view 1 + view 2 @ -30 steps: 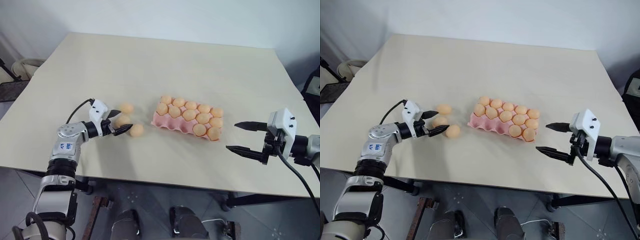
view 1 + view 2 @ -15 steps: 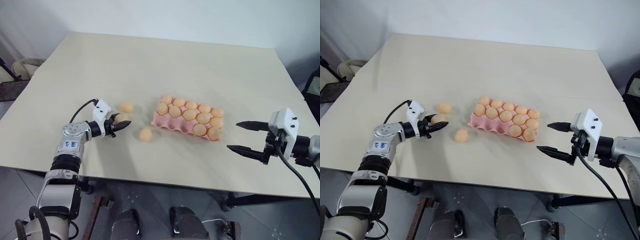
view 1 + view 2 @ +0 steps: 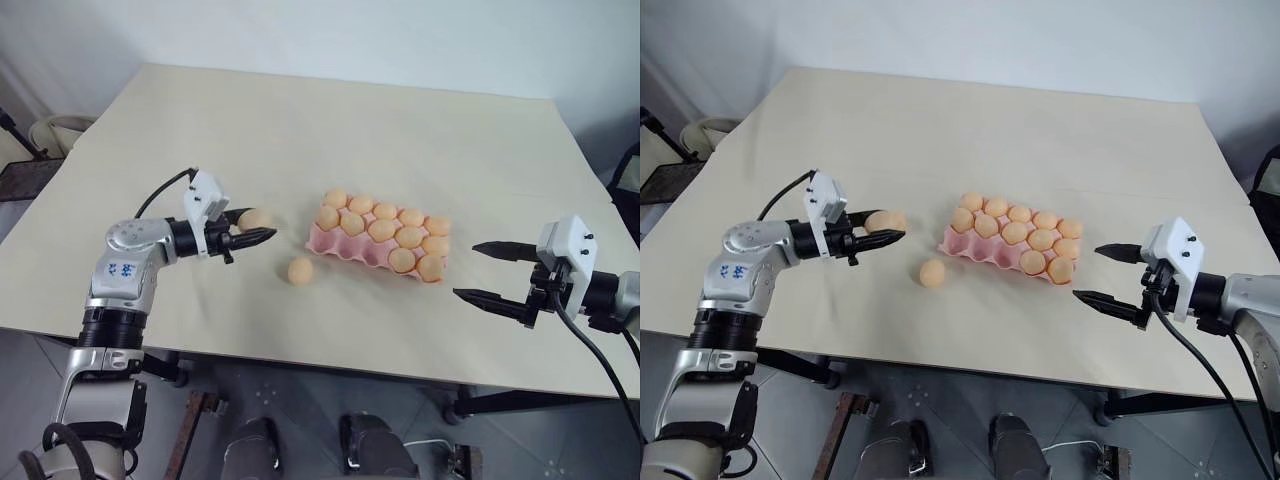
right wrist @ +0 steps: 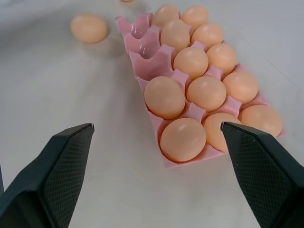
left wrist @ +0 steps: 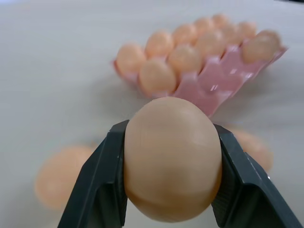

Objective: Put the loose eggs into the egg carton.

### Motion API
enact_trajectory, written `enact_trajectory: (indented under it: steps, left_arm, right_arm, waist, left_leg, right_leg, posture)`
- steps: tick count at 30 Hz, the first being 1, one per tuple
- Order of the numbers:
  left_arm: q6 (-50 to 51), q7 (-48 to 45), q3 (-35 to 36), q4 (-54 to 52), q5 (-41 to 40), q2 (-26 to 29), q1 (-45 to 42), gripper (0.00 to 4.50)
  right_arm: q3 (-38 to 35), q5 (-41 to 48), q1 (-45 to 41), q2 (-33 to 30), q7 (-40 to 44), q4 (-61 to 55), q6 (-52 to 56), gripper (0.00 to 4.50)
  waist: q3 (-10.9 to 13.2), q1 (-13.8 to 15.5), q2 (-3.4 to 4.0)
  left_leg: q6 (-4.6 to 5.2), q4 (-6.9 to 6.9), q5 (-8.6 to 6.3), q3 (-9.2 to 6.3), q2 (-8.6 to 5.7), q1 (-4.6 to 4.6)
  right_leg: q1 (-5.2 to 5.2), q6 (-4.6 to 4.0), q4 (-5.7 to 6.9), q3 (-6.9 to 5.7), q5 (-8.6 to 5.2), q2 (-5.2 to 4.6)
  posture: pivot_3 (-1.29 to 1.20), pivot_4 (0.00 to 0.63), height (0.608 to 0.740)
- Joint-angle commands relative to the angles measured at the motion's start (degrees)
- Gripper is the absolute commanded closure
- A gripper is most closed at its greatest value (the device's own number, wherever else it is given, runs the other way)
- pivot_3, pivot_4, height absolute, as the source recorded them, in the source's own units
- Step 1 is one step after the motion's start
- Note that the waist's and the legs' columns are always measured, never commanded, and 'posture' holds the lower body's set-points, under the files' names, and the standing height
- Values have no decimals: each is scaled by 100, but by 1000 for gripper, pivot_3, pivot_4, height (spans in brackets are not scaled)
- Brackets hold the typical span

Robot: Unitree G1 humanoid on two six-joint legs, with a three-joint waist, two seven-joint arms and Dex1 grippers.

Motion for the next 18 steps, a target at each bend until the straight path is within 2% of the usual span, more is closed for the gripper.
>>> enact_trajectory:
  steps: [1,10,18]
  left_arm:
    - [29,-156,-263,-68,-76,-306,-524,2467]
    - [-726,-448,-1003,1703,482,-1447,-1682,2467]
    - [-1671,-499,-1348,3488,1101,-2263,-2553,2467]
  right_arm:
    - [-93,64,-21,37,-74,-133,-62,0]
    - [-286,102,281,124,-194,-336,-112,0]
    - [-987,411,993,188,-259,-901,14,0]
  waist:
    - [0,46,0]
    - [0,97,0]
    - [0,84,0]
  left_leg:
    - [1,2,0,0,0,-1]
    - [3,3,0,1,-5,-2]
    - [4,1,-4,-3,-6,-6]
  right_leg:
    - [0,3,-1,1,2,0]
    - [-1,9,-7,14,5,3]
    - [-2,9,-15,16,5,5]
  posture:
    - [0,150,740]
    - [0,150,740]
    - [0,150,740]
